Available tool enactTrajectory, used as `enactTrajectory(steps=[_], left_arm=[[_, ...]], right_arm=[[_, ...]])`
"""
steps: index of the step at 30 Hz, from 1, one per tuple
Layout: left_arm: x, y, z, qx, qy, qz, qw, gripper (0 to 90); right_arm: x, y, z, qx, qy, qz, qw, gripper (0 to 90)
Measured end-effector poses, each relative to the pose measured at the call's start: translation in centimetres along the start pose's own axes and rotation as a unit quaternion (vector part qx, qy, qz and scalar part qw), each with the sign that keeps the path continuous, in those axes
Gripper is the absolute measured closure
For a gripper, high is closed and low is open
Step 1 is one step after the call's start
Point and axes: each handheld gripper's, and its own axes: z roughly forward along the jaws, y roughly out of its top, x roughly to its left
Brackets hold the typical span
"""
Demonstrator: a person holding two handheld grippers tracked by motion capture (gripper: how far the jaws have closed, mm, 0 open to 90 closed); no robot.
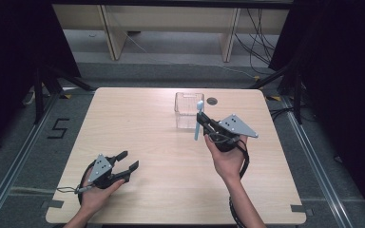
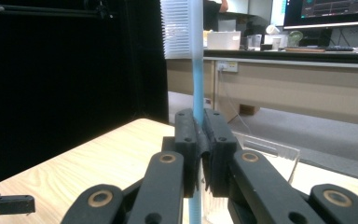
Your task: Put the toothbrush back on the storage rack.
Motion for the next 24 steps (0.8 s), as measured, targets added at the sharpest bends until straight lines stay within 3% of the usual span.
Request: enactTrajectory(steps=[5,7,9,14,22,23,24], left_arm=[[0.0,0.0,0.0,0.001,0.0,0.0,1.0,38.0],[0.0,0.0,0.0,0.001,0.0,0.0,1.0,37.9],[0.0,0.0,0.0,0.001,0.0,0.001,1.0,37.9],[0.0,0.0,0.0,0.0,0.0,0.001,1.0,37.9],[-0.1,0.0,0.1,0.0,-0.001,0.0,1.0,38.3],[-0.1,0.0,0.1,0.0,-0.001,0.0,1.0,38.2],[-0.1,0.0,0.1,0.0,-0.001,0.0,1.0,38.2]], right_arm=[[-0.3,0.2,0.1,-0.005,-0.005,0.002,1.0,85.8],[-0.6,0.2,0.2,-0.005,-0.005,-0.008,0.9999,85.8],[-0.6,0.2,0.3,-0.004,-0.004,0.004,1.0,85.8],[-1.1,0.3,0.5,-0.005,-0.014,-0.004,0.9999,85.8],[-1.7,0.4,1.1,-0.007,-0.022,0.005,0.9997,85.8],[-1.9,0.5,1.1,-0.002,-0.024,-0.004,0.9997,85.8],[-1.9,0.5,1.2,-0.006,-0.022,0.008,0.9997,85.8]])
